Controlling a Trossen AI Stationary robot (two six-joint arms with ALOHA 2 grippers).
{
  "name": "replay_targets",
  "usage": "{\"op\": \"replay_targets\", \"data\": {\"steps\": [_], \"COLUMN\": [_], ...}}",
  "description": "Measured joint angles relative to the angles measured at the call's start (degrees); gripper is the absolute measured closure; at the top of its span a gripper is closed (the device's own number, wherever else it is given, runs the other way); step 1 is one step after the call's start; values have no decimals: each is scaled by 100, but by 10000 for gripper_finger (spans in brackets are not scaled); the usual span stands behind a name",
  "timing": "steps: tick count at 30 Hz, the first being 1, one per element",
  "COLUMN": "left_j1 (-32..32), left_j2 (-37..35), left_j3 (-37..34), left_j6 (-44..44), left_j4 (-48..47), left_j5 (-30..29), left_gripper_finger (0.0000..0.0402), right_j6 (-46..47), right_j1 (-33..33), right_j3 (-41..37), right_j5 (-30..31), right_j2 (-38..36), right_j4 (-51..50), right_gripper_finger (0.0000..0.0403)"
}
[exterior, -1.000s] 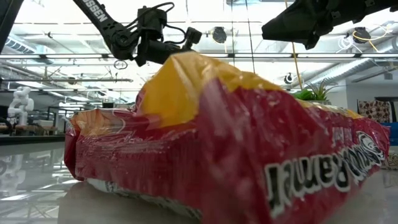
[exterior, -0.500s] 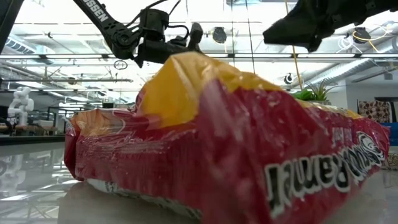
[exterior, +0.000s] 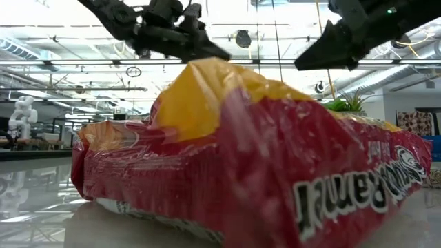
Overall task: Sort Maruchan noodles
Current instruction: Put the orange noodle pack into the black bin
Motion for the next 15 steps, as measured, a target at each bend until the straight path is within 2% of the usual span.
{"op": "replay_targets", "data": {"steps": [4, 6, 8, 13, 15], "left_j1": [-4, -21, -38, -67, -30], "left_j2": [-585, -810, -994, -1207, -1224], "left_j3": [-23, -191, -420, -1266, -1566], "left_j6": [783, 895, 909, 965, 895], "left_j4": [-1101, -1240, -1186, -768, -323], "left_j5": [-765, -1059, -1302, -1688, -1858], "left_gripper_finger": [369, 369, 369, 369, 369], "right_j6": [-1206, -1891, -2471, -3370, -3880], "right_j1": [-533, -861, -1236, -2225, -2501], "right_j3": [19, 78, 135, 700, 1085], "right_j5": [-380, -392, -712, -2090, -2316], "right_j2": [22, 128, 232, 655, 936], "right_j4": [464, 460, 460, 397, 89], "right_gripper_finger": [289, 289, 289, 289, 289]}}
